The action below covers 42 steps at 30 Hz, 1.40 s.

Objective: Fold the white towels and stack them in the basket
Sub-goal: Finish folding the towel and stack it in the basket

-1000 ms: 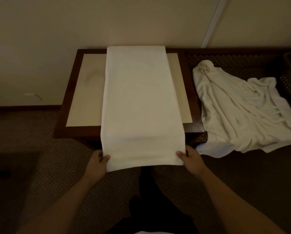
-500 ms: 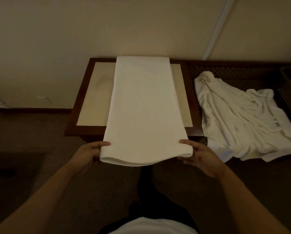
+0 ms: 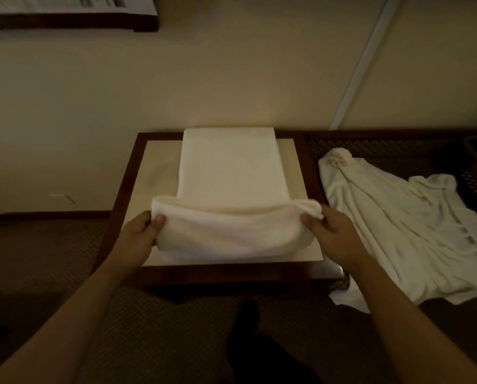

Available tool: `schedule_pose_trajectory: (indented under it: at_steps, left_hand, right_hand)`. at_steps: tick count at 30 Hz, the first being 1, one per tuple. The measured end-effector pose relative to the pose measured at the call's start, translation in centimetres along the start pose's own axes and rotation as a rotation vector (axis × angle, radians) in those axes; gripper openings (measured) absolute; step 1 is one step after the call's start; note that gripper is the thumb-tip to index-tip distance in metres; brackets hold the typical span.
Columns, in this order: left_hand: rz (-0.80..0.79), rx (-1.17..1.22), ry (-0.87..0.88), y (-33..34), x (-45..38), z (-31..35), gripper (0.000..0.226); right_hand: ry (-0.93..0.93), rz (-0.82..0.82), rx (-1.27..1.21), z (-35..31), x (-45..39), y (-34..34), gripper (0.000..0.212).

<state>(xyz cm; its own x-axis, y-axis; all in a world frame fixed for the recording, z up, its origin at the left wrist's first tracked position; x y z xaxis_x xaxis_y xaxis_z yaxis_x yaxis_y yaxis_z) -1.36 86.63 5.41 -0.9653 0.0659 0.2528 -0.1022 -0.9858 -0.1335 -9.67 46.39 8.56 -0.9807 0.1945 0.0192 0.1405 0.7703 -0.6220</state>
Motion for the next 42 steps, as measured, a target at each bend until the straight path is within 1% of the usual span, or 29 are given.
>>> schedule_pose_trajectory:
  at_steps: [2, 4, 5, 6, 7, 8, 9, 10, 12, 14, 15, 16, 19, 21, 23, 25, 26, 28, 30, 33, 34, 35, 36, 37, 38, 39, 40, 41, 42]
  left_hand:
    - [0.122, -0.031, 0.036, 0.4, -4.5, 1.3, 0.022]
    - [0.269, -0.014, 0.037, 0.9, -9.3, 2.2, 0.027]
    - [0.299, -0.012, 0.016, 1.3, -11.4, 1.9, 0.03]
    - [0.302, -0.04, -0.027, 1.9, -13.3, 1.2, 0.035]
    - [0.276, -0.097, -0.087, 2.5, -15.2, 0.1, 0.041]
    - [0.239, -0.179, -0.142, 3.1, -15.8, -1.2, 0.048]
    - [0.222, -0.264, -0.185, 3.3, -16.8, -2.4, 0.052]
    - [0.227, -0.331, -0.191, 3.2, -17.1, -3.1, 0.053]
    - [0.258, -0.368, -0.113, 3.0, -17.2, -2.7, 0.041]
    - [0.291, -0.34, -0.033, 2.8, -17.3, -1.7, 0.029]
    - [0.302, -0.324, -0.007, 2.8, -17.4, -1.2, 0.028]
    - [0.312, -0.303, -0.009, 2.6, -17.6, -1.0, 0.031]
    - [0.287, -0.327, -0.112, 2.5, -17.8, -1.9, 0.044]
    - [0.255, -0.361, -0.141, 2.6, -16.8, -2.6, 0.045]
    - [0.227, -0.384, -0.14, 3.1, -15.1, -3.2, 0.048]
    - [0.205, -0.421, -0.115, 3.4, -13.2, -3.7, 0.049]
    - [0.22, -0.431, -0.107, 3.1, -12.6, -4.2, 0.048]
    - [0.268, -0.429, -0.106, 2.2, -11.7, -5.0, 0.043]
    - [0.283, -0.444, -0.092, 1.8, -11.6, -5.5, 0.04]
    - [0.291, -0.444, -0.11, 1.9, -11.8, -5.8, 0.043]
    - [0.304, -0.423, -0.13, 1.8, -11.5, -5.8, 0.044]
    - [0.326, -0.437, -0.126, 1.6, -11.0, -5.5, 0.046]
    - [0.346, -0.529, -0.063, 1.4, -10.6, -4.6, 0.047]
    - [0.346, -0.671, 0.054, 1.8, -10.0, -3.1, 0.048]
    - [0.29, -0.803, 0.212, 2.9, -9.4, -1.9, 0.05]
    - [0.157, -0.893, 0.36, 4.6, -8.8, -1.3, 0.055]
    - [-0.039, -0.943, 0.46, 6.4, -8.3, -1.8, 0.064]
    - [-0.231, -1.0, 0.512, 7.8, -7.7, -2.9, 0.075]
    - [-0.379, -1.073, 0.527, 8.4, -7.3, -4.4, 0.085]
  right_hand:
    - [0.045, 0.112, 0.032, -0.5, -5.1, -0.2, 0.017]
    - [0.121, 0.168, 0.04, 0.5, -11.3, 0.5, 0.026]
    - [0.198, 0.154, 0.032, 1.8, -13.8, 1.3, 0.035]
    - [0.299, 0.104, 0.034, 3.5, -15.8, 2.6, 0.046]
    - [0.401, 0.02, 0.054, 5.4, -17.3, 4.4, 0.055]
    - [0.473, -0.076, 0.096, 7.0, -17.3, 6.0, 0.059]
    - [0.507, -0.138, 0.135, 8.3, -17.7, 7.4, 0.058]
    - [0.517, -0.14, 0.165, 9.0, -17.5, 8.0, 0.054]
    - [0.475, -0.03, 0.174, 9.1, -17.4, 7.5, 0.04]
    - [0.387, 0.101, 0.178, 8.0, -17.7, 6.5, 0.031]
    - [0.352, 0.158, 0.177, 7.4, -17.7, 6.0, 0.03]
    - [0.348, 0.181, 0.18, 7.3, -17.7, 5.9, 0.032]
    - [0.453, 0.117, 0.178, 8.8, -17.4, 6.6, 0.043]
    - [0.514, 0.061, 0.187, 9.3, -16.9, 6.7, 0.053]
    - [0.511, -0.026, 0.25, 8.7, -15.8, 7.3, 0.062]
    - [0.478, -0.111, 0.333, 8.2, -14.3, 8.1, 0.065]
    - [0.455, -0.125, 0.363, 8.1, -13.6, 8.4, 0.064]
    - [0.443, -0.104, 0.39, 8.2, -12.7, 8.4, 0.062]
    - [0.436, -0.075, 0.398, 8.4, -12.5, 8.6, 0.06]
    - [0.454, -0.053, 0.396, 8.3, -12.3, 8.8, 0.062]
    - [0.436, -0.029, 0.44, 8.0, -12.2, 8.5, 0.065]
    - [0.377, 0.028, 0.544, 7.2, -12.1, 8.0, 0.067]
    - [0.294, 0.104, 0.689, 5.8, -12.1, 7.3, 0.07]
    - [0.192, 0.159, 0.814, 4.2, -11.9, 7.0, 0.072]
    - [0.071, 0.133, 0.874, 2.8, -11.6, 7.7, 0.074]
    - [-0.066, 0.022, 0.889, 2.0, -11.0, 9.3, 0.077]
    - [-0.196, -0.118, 0.896, 1.8, -10.1, 11.1, 0.082]
    - [-0.284, -0.244, 0.912, 2.4, -8.8, 12.7, 0.092]
    - [-0.328, -0.333, 0.934, 3.5, -7.7, 13.7, 0.102]
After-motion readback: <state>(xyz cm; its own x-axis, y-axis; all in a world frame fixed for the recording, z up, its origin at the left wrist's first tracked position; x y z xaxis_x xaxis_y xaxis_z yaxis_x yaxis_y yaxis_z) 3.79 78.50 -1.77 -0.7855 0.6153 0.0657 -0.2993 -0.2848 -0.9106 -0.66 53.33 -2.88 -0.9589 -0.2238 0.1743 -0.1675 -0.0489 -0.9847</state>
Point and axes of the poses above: each hand's wrist, its own x-axis away from the middle knuckle, its own y-axis out of the palm, z = x × y, the point moved 10 cm from there along -x, towards the middle knuckle, and after that the axes turned 11 degrees about x, right-handed, at the moved point
